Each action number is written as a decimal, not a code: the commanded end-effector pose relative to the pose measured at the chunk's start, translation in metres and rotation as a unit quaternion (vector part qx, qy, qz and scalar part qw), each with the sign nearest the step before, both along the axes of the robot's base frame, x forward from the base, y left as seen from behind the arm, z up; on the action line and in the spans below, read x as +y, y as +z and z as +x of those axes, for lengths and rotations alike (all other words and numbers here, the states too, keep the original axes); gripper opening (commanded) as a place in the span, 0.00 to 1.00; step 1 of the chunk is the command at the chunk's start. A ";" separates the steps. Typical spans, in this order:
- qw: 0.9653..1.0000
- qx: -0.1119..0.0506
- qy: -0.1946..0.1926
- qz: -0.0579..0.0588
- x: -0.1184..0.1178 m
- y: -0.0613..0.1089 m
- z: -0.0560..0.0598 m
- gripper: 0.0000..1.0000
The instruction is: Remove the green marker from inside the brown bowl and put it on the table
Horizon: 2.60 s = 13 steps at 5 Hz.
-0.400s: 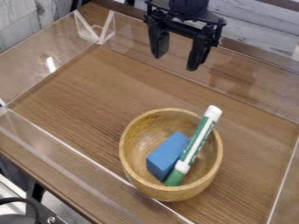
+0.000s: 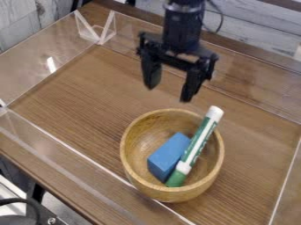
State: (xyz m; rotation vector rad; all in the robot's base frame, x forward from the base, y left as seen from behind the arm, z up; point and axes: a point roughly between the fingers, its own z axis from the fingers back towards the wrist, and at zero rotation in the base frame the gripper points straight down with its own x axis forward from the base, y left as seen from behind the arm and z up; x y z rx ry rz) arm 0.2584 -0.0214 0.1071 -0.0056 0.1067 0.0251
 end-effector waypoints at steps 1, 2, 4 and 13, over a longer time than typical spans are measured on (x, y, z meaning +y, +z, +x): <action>0.999 -0.047 0.007 -0.001 -0.015 0.010 -0.008 1.00; 0.998 -0.059 0.010 -0.002 -0.024 0.006 -0.015 1.00; 0.996 -0.085 0.005 -0.013 -0.039 -0.011 -0.022 1.00; 0.991 -0.122 -0.010 -0.047 -0.051 -0.043 -0.029 1.00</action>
